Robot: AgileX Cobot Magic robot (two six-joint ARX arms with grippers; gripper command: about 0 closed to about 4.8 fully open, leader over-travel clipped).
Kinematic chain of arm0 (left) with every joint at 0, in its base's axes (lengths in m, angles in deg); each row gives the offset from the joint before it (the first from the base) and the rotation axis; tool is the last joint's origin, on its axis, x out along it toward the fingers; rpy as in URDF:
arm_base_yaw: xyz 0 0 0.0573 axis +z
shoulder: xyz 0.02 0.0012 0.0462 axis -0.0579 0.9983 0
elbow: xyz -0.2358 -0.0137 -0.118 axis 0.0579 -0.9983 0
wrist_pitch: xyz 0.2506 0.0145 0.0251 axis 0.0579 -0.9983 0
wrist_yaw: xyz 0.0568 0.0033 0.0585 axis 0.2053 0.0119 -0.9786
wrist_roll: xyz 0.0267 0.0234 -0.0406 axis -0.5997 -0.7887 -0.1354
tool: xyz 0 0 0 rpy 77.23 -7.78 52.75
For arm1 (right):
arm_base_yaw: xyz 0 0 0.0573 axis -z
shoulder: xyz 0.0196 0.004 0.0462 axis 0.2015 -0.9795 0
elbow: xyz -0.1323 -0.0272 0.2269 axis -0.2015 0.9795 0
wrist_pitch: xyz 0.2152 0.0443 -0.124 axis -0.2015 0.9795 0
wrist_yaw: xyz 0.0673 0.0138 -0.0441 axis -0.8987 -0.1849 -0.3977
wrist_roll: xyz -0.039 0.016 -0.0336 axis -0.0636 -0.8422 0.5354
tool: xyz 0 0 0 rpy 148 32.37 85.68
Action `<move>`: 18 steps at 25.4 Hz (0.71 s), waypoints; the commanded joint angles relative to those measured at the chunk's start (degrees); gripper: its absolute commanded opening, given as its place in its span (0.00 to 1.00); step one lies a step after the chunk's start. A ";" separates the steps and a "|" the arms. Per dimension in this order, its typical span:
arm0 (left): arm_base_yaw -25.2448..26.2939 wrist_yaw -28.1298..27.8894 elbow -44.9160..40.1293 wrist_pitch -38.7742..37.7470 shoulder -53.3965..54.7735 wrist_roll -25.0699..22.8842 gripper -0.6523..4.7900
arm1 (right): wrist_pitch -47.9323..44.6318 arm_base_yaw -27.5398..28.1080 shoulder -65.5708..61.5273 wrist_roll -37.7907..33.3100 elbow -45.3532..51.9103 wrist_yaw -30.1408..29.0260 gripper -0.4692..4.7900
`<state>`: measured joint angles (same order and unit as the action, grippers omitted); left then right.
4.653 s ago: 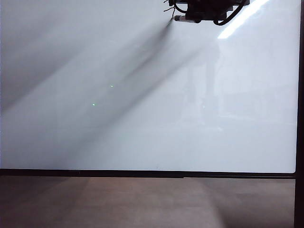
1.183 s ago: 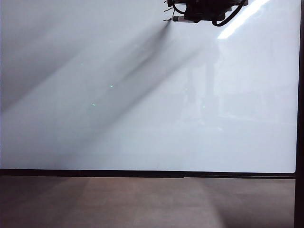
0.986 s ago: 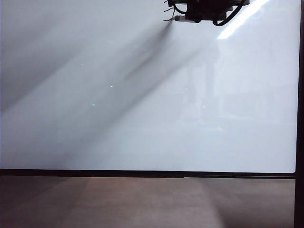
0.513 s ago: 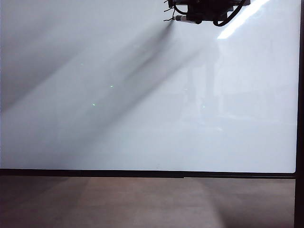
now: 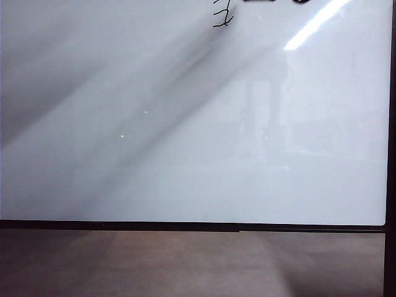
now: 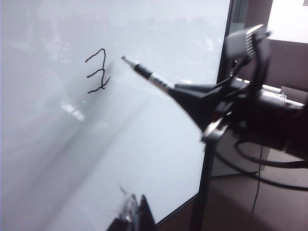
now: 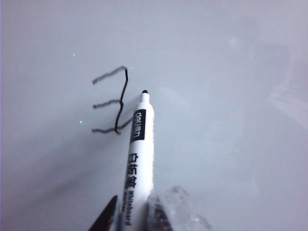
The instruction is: Reach to the right to find the marker pen, pick it up, and write the number 3 on the whiteboard.
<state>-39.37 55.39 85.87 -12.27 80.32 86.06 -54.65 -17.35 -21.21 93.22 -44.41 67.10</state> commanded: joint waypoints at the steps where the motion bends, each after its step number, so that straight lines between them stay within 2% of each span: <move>1: 0.07 0.00 0.20 1.42 -0.20 0.17 0.11 | 1.68 -0.11 3.65 -0.09 -0.42 0.42 0.15; 8: 0.07 -0.22 0.20 1.84 -1.07 0.28 0.11 | 6.01 -0.09 13.25 -0.04 -0.39 2.62 0.15; 12: 0.04 -0.33 0.20 0.70 -3.82 2.75 0.11 | 9.70 -0.09 20.92 -0.02 -0.42 3.61 0.15; 18: 0.04 -0.35 -0.11 -9.03 -8.37 2.08 0.11 | 21.16 -0.04 32.30 0.39 -0.39 10.19 0.15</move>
<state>-39.39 55.04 85.96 -17.41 72.65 88.25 -37.58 -17.35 9.13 93.33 -44.74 75.12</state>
